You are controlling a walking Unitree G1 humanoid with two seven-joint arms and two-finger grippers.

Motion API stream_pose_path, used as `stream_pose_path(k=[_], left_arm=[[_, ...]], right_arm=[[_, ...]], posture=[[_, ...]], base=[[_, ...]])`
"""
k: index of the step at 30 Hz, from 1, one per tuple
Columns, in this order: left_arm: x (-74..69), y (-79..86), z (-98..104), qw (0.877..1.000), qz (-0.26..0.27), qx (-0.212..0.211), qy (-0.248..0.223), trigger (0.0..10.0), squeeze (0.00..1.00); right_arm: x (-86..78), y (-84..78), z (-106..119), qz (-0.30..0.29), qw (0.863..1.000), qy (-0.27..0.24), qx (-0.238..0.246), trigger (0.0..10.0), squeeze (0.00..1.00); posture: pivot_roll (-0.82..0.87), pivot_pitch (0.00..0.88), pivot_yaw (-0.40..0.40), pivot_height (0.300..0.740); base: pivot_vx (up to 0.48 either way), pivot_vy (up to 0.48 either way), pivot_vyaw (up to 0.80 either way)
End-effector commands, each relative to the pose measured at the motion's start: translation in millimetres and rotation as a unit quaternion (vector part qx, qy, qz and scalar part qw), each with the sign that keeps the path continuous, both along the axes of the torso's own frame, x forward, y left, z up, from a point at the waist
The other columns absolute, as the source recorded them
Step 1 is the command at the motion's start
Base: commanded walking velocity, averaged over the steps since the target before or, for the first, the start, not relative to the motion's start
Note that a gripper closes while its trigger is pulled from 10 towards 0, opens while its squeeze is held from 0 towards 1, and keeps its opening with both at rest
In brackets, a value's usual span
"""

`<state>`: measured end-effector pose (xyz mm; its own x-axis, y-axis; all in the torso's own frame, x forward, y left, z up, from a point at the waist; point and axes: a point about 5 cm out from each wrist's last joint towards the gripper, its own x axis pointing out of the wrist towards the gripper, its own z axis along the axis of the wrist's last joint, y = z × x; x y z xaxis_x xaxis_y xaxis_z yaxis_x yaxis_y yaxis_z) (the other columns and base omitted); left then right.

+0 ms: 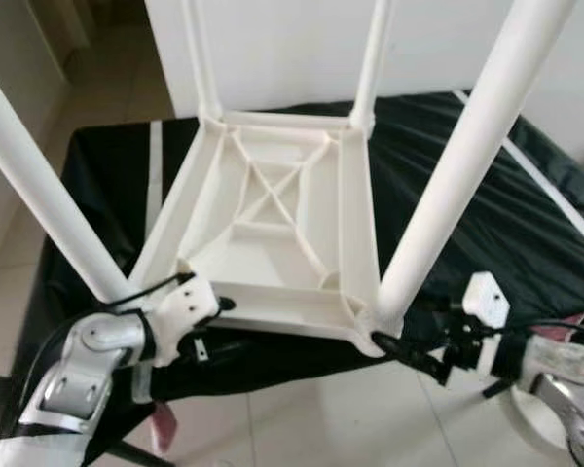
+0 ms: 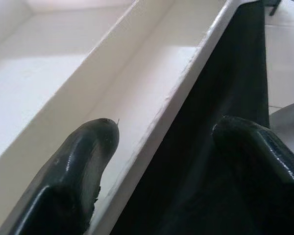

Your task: Building children table

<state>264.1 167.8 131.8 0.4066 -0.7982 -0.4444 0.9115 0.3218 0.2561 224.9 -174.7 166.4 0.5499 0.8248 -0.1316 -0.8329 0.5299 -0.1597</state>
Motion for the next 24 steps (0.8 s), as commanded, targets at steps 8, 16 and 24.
stream_pose_path(k=[8, 16, 24], left_arm=[[-6.6, 7.5, -18.2, 0.999, 0.005, 0.052, 0.009, 10.0, 0.00], [-19.6, 14.6, -20.4, 0.997, -0.007, 0.049, 0.053, 10.0, 0.00], [-30.6, 11.1, -19.5, 0.997, -0.024, 0.042, 0.068, 10.0, 0.00]], right_arm=[[13.1, 6.0, -0.1, -0.025, 0.999, -0.018, 0.010, 10.0, 0.00], [33.3, 10.8, -7.3, -0.033, 0.999, -0.024, 0.012, 10.0, 0.00], [56.9, 4.2, -12.7, -0.040, 0.999, -0.025, -0.003, 10.0, 0.00]], posture=[[0.01, 0.069, -0.011, 0.740], [0.01, 0.054, 0.006, 0.740], [0.02, 0.041, 0.000, 0.740]], base=[[0.000, 0.000, 0.00], [0.000, 0.000, 0.00], [0.000, 0.000, 0.00]])
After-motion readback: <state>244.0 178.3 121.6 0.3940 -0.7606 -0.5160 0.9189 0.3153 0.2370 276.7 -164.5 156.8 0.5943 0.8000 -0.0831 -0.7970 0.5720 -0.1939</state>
